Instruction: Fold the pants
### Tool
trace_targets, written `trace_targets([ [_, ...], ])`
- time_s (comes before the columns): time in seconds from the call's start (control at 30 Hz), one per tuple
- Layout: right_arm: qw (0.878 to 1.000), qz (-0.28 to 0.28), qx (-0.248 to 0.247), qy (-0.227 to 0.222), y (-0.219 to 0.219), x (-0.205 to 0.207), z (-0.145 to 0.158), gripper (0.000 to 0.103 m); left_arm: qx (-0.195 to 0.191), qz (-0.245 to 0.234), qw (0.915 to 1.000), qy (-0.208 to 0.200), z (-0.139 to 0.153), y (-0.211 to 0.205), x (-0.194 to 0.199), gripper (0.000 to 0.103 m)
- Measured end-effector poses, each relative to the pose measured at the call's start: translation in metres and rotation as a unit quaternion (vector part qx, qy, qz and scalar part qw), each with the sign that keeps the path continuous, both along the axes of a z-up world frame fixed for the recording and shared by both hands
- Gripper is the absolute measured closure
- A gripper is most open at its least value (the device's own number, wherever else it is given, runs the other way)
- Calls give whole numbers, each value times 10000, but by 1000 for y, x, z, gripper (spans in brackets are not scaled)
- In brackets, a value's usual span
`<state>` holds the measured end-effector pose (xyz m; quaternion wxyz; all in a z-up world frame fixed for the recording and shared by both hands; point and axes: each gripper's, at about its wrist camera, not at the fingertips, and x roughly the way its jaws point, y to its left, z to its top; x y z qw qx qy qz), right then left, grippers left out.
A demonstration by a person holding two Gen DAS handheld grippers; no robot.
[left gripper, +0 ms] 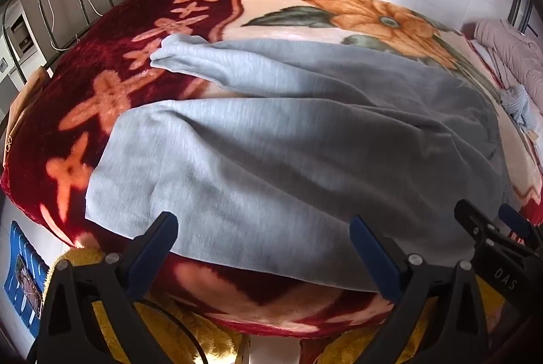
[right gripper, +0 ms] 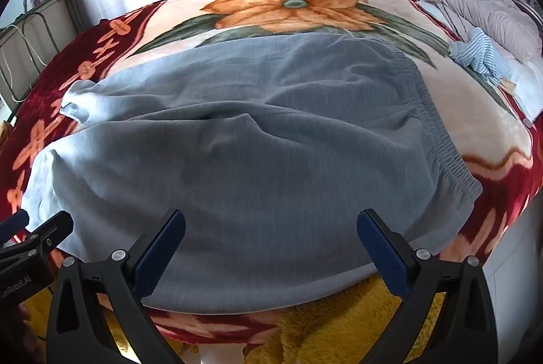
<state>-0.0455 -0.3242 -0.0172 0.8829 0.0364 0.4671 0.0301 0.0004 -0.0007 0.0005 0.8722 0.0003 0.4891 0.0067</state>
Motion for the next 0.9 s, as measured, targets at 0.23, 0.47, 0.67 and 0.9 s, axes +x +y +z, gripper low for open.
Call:
trace_targets([
  [0.23,10000,24,-1,6,1,1,0,0,17,25,10000,-14,0,-1,-1,0],
  [0.47,10000,3,-5,7,2,0,0,0,22,25,10000,23,-5,-1,1,0],
  [0.67,10000,19,-15,34,-6,4,-6,0,20,9,10000,32,-7,0,1,0],
  [0.9,10000,26,-48,63,-2,4,-6,0,17,12,10000,71,-10,1,2,0],
])
